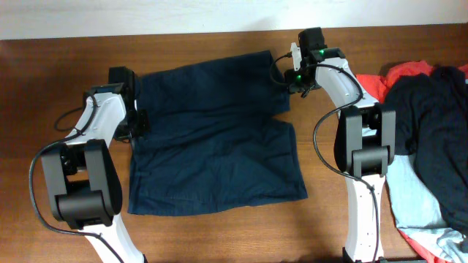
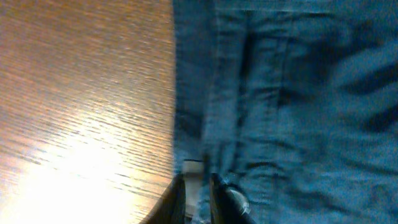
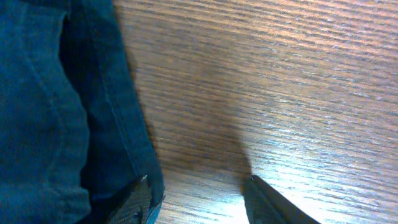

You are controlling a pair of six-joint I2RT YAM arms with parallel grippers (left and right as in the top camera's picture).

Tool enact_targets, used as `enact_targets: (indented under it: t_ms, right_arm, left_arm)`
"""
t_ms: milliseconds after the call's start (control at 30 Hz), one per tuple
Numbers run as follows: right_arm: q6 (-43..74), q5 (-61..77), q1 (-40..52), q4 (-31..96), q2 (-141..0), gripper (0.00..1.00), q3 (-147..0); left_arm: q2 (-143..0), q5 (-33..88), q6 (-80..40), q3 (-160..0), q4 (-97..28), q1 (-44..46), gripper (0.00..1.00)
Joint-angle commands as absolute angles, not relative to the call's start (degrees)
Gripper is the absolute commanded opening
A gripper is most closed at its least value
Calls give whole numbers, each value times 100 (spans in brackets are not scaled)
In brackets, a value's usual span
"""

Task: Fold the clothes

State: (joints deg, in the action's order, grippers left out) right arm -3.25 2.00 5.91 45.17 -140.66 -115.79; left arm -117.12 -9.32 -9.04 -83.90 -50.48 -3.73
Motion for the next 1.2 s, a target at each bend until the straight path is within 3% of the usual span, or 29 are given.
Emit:
enact_targets:
  t_ms: [0, 133, 200, 467, 700, 1167]
  right_arm:
    - [-316, -62, 366, 4689, -14547, 63, -11603]
    - [-403, 64, 366, 5299, -14396, 82, -12326]
    - [-491, 231, 366, 5747, -14379, 87, -12792]
    - [-493, 349, 366, 7900, -14372, 88, -14171]
    - [-493, 506, 368, 9633, -14374, 89, -14029]
    - [-902, 1017, 386, 9664, -14370, 87, -13144]
  left_arm:
    - [-11719, -1138, -958, -8335, -5059, -390, 35]
    - [-11719, -1048, -956, -8335, -5052, -390, 66]
    - [-11719, -1007, -958, -8335, -5019, -390, 72]
    - [-11719, -989, -958, -8335, -4954, -390, 76]
    - [-11719, -989, -958, -8335, -4908, -390, 81]
    - [-11719, -705, -958, -8335, -4862, -390, 81]
